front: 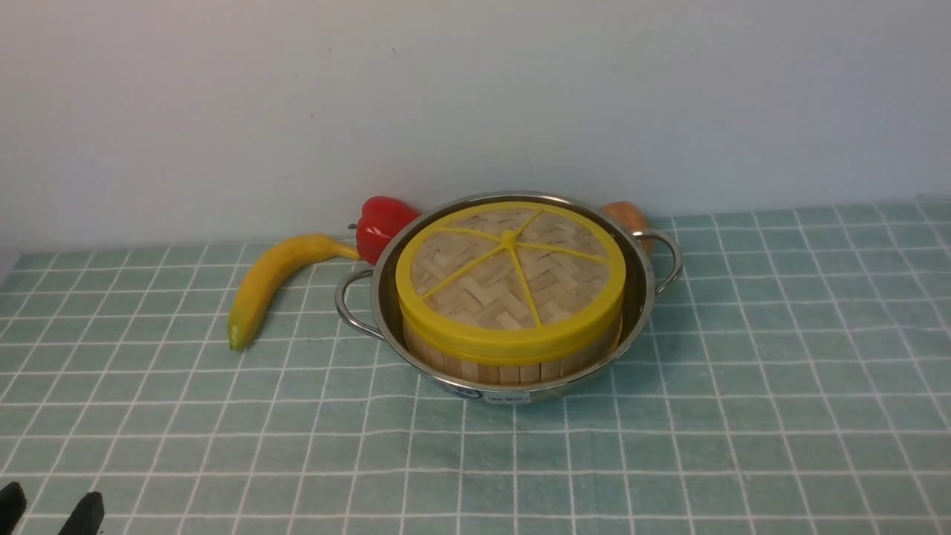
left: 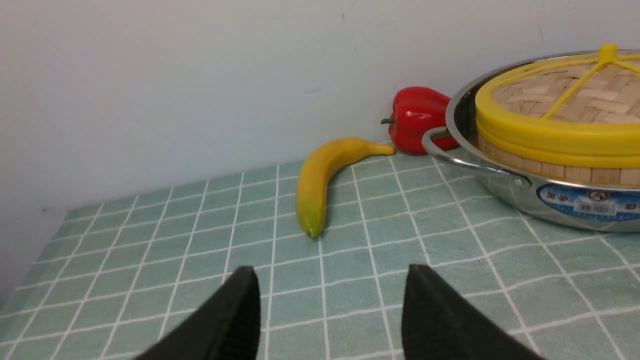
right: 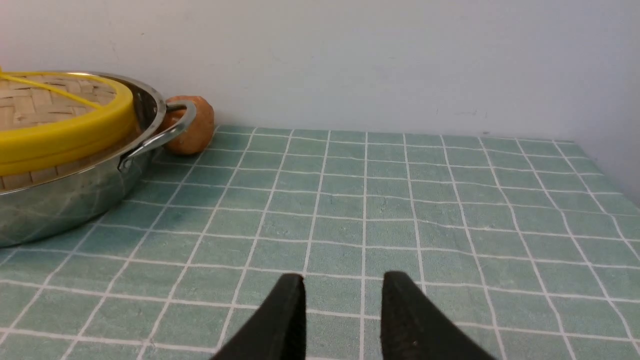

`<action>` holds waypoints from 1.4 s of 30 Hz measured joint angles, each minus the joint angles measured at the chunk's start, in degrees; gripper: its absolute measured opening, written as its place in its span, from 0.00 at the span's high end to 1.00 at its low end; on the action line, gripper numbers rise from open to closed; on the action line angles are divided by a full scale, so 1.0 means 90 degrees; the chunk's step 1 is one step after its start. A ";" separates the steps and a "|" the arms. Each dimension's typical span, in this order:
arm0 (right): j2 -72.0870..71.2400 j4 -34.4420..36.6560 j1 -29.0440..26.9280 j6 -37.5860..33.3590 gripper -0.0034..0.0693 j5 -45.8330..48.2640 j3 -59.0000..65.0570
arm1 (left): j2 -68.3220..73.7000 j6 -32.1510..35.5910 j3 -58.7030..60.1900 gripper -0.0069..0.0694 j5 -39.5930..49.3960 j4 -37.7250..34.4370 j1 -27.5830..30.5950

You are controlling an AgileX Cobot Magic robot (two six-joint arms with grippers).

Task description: Place the steamer in the pot on the blue tablecloth, and put the lid on the steamer.

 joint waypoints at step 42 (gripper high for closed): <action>0.0000 0.0000 0.0000 0.0000 0.62 0.0000 0.0000 | -0.0646 -0.2210 0.0509 0.43 0.0648 0.1836 0.0000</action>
